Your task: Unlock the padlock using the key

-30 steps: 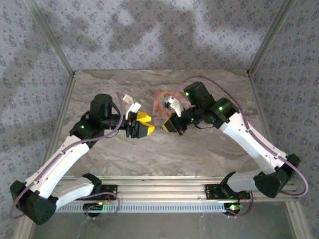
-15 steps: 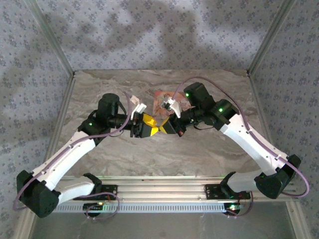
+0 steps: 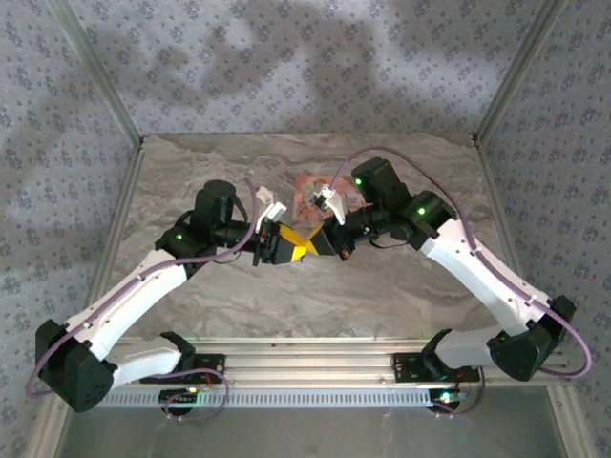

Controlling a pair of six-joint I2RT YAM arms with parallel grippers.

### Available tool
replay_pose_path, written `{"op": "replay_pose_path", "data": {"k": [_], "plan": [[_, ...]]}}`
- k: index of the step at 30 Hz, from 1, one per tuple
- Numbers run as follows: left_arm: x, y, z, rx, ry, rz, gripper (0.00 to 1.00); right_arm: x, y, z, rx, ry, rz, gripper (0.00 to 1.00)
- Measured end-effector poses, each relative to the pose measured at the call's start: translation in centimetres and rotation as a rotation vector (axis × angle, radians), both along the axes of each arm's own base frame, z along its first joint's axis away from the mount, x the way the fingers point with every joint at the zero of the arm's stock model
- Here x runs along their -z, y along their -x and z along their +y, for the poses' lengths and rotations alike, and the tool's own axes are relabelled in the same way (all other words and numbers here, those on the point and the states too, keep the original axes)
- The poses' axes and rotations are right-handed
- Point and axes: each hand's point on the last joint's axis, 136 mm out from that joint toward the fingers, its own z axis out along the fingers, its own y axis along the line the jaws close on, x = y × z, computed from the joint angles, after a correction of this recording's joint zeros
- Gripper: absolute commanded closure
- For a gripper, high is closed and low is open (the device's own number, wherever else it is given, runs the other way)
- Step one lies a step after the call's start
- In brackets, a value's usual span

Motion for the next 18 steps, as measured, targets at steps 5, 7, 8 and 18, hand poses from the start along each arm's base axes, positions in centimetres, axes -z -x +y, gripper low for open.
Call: {"op": "replay_pose_path", "data": {"k": [5, 7, 8, 18], "plan": [[0.0, 0.2, 0.0, 0.009, 0.0, 0.001, 1.0, 0.2, -0.1, 0.0, 0.015, 0.001, 0.024, 1.0], [0.1, 0.1, 0.0, 0.002, -0.001, 0.0, 1.0, 0.2, -0.3, 0.0, 0.029, -0.001, 0.035, 0.88], [0.0, -0.1, 0.0, -0.007, -0.002, -0.001, 1.0, 0.2, -0.5, -0.1, 0.042, -0.001, 0.039, 0.84], [1.3, -1.8, 0.5, -0.161, 0.025, 0.016, 1.0, -0.3, -5.1, -2.5, 0.329, -0.055, 0.034, 0.43]]}}
